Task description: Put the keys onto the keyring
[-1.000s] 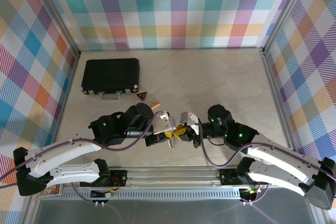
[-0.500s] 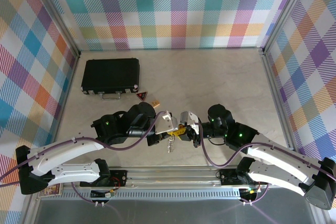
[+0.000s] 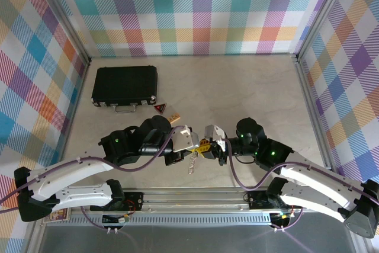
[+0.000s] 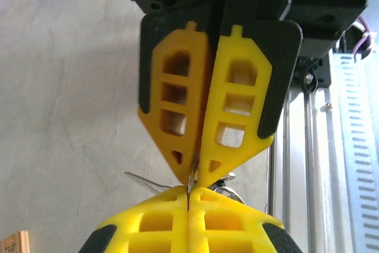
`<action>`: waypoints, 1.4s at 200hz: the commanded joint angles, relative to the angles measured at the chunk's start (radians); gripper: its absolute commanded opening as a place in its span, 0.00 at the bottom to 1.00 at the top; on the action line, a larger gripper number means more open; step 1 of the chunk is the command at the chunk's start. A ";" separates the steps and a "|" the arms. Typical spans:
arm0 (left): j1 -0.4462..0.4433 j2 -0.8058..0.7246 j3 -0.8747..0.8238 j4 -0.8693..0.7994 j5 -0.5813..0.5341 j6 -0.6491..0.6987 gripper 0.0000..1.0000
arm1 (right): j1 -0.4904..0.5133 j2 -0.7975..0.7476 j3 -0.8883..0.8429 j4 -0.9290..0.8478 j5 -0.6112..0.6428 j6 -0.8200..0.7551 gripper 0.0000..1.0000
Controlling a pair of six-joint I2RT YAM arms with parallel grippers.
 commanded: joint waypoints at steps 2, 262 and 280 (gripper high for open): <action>-0.007 -0.044 -0.013 0.161 0.088 -0.039 0.00 | 0.010 -0.030 -0.010 0.061 -0.026 0.022 0.15; -0.007 0.015 0.070 -0.087 0.057 0.021 0.27 | 0.013 -0.036 0.001 0.022 0.004 -0.007 0.00; -0.007 0.032 0.071 -0.079 0.061 0.013 0.28 | 0.014 -0.035 0.002 0.025 -0.005 -0.007 0.00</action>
